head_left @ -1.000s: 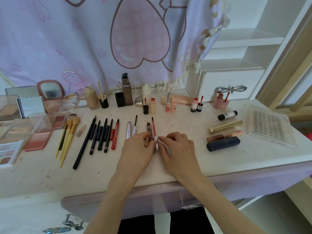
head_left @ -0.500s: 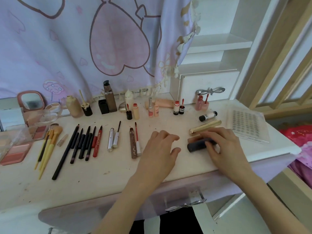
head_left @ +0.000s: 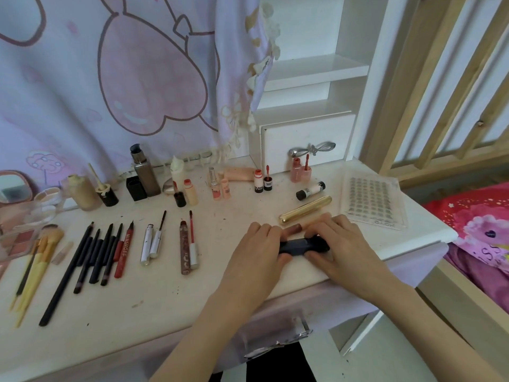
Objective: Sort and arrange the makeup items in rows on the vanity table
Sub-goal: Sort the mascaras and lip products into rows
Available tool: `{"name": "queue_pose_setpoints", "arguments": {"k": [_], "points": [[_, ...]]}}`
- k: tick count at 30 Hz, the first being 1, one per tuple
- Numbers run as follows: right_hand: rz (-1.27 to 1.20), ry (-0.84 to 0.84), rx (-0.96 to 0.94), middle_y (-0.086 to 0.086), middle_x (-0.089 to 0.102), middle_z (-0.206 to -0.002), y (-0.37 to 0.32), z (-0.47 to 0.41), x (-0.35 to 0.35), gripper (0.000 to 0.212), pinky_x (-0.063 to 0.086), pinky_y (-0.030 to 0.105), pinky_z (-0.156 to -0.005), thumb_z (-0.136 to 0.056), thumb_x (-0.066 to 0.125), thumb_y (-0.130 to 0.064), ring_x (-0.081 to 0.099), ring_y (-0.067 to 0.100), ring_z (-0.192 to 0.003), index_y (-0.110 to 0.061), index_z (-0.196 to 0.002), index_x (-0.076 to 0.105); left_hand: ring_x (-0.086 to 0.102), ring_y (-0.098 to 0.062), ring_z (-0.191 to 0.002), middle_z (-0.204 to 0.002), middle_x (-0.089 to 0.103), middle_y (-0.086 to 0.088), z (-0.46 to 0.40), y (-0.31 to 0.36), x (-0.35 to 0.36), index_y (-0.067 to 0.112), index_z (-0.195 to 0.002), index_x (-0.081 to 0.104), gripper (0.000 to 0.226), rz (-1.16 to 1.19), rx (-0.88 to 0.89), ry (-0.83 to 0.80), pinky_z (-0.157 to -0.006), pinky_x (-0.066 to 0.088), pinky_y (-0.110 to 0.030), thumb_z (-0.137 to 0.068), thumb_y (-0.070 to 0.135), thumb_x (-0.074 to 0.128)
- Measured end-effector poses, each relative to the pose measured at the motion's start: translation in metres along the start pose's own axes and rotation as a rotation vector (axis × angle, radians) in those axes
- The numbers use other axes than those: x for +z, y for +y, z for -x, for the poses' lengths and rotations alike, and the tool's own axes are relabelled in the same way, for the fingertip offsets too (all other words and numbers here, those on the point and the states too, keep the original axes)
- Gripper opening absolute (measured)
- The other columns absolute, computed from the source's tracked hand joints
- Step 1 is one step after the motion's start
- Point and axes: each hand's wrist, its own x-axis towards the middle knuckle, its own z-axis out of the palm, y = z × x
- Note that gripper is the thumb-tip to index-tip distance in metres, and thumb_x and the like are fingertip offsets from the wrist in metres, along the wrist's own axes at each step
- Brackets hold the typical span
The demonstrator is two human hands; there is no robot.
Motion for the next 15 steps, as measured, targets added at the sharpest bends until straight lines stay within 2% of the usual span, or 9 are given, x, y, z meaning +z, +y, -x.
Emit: {"name": "queue_pose_setpoints", "arguments": {"k": [3,6,8,10,12,15], "points": [[-0.059,-0.004,-0.083,-0.002,0.058,-0.099,-0.003,-0.001,-0.005,0.022,0.04,0.028,-0.079,-0.082,0.065,-0.015,0.045,0.015,-0.09,-0.014,-0.105,0.063,0.035,-0.007,-0.1,-0.11,0.051,0.005,-0.004,0.001,-0.01,0.016,-0.117,0.054,0.027,0.142,0.033,0.028,-0.088,0.025,-0.011,-0.09,0.018,0.055],[-0.194,0.031,-0.094,-0.011,0.052,-0.092,-0.008,-0.006,-0.014,0.022,0.033,0.015,-0.07,-0.087,0.059,-0.015,0.044,0.003,-0.078,-0.017,-0.109,0.06,0.035,0.002,-0.089,-0.104,0.043,0.01,-0.014,0.006,-0.027,0.016,-0.114,0.057,0.025,0.246,0.058,0.071,-0.084,0.026,-0.002,-0.089,0.011,0.056],[-0.282,0.001,-0.047,-0.021,0.05,-0.078,-0.011,-0.012,-0.019,0.016,0.031,0.014,-0.061,-0.091,0.055,-0.021,0.046,0.002,-0.069,-0.024,-0.106,0.055,0.039,0.008,-0.084,-0.1,0.042,0.01,-0.019,0.009,-0.039,0.015,-0.108,0.059,0.023,0.266,0.089,0.088,-0.079,0.027,0.0,-0.087,0.006,0.057],[-0.329,-0.027,-0.04,-0.023,0.053,-0.066,-0.014,-0.019,-0.021,0.01,0.035,0.013,-0.057,-0.092,0.054,-0.025,0.05,-0.002,-0.066,-0.025,-0.102,0.053,0.041,0.013,-0.083,-0.097,0.044,0.01,-0.023,0.01,-0.047,0.015,-0.106,0.06,0.024,0.261,0.105,0.087,-0.077,0.028,0.0,-0.086,0.004,0.057],[-0.334,-0.032,-0.055,-0.02,0.055,-0.064,-0.017,-0.024,-0.022,0.011,0.037,0.013,-0.058,-0.093,0.052,-0.029,0.051,-0.004,-0.063,-0.022,-0.101,0.053,0.043,0.014,-0.082,-0.093,0.046,0.013,-0.025,0.01,-0.053,0.017,-0.105,0.062,0.023,0.256,0.1,0.082,-0.076,0.029,-0.001,-0.086,0.005,0.058],[-0.294,-0.056,-0.075,-0.018,0.06,-0.071,-0.02,-0.028,-0.021,0.016,0.037,0.015,-0.057,-0.094,0.047,-0.033,0.052,-0.002,-0.061,-0.02,-0.101,0.052,0.044,0.013,-0.079,-0.086,0.044,0.021,-0.025,0.006,-0.059,0.02,-0.105,0.063,0.021,0.25,0.061,0.065,-0.074,0.029,0.0,-0.087,0.01,0.059]]}}
